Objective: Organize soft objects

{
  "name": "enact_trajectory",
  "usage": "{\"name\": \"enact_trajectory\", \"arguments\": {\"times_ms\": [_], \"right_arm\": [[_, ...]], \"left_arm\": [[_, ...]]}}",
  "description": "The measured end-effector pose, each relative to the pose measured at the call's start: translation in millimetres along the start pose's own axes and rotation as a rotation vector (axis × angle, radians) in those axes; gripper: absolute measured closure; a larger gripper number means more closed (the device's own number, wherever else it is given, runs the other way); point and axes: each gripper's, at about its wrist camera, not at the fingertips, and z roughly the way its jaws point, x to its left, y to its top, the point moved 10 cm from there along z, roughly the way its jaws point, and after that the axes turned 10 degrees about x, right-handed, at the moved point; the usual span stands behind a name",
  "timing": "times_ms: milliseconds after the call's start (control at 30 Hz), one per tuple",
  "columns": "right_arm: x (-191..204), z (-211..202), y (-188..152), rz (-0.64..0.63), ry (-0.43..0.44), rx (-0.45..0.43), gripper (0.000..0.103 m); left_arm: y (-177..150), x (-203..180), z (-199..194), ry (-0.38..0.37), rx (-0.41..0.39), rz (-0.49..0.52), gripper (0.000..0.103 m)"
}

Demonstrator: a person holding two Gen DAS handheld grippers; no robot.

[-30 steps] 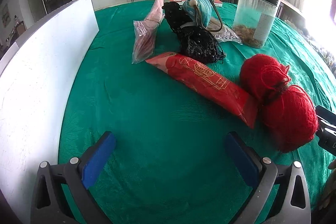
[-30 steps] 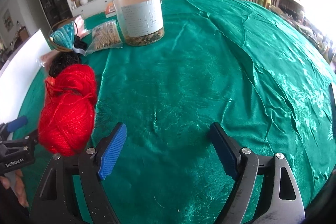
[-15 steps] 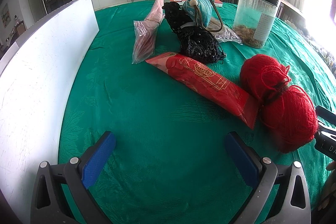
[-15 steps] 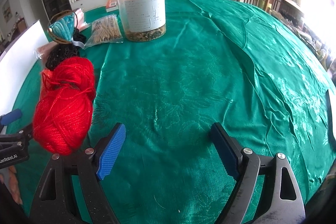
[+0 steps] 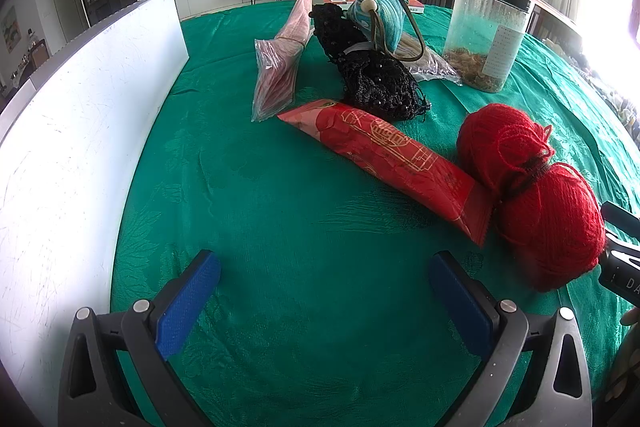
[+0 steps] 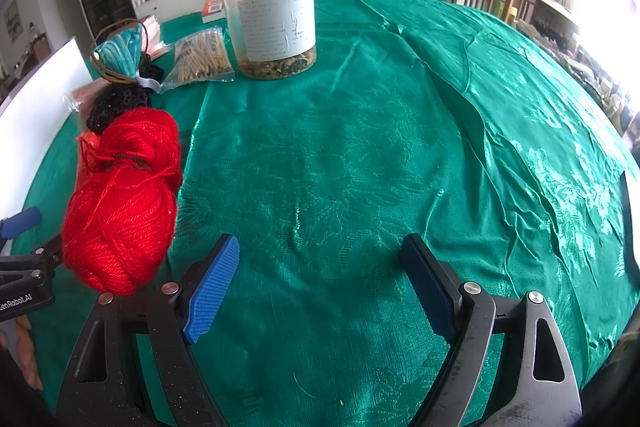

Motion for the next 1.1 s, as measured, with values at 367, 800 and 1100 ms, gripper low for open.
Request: {"name": "enact_trajectory", "arguments": {"times_ms": [367,800,1100], "right_arm": [[-0.1,0.0,0.1,0.0,0.0,0.0,0.017],[-1.3,-2.2,0.6,0.014,0.031,-0.002,0.017],[40.9,-58.4,15.2,0.006,0.585,-0.158,0.018]], "left_arm": [[0.1,-0.2,0.1,0.0,0.0,0.0,0.0],[0.0,-0.4,0.1,0.0,0.0,-0.001,0.0],[0.0,-0.4,0.1,0.0,0.0,-0.001,0.0]]}}
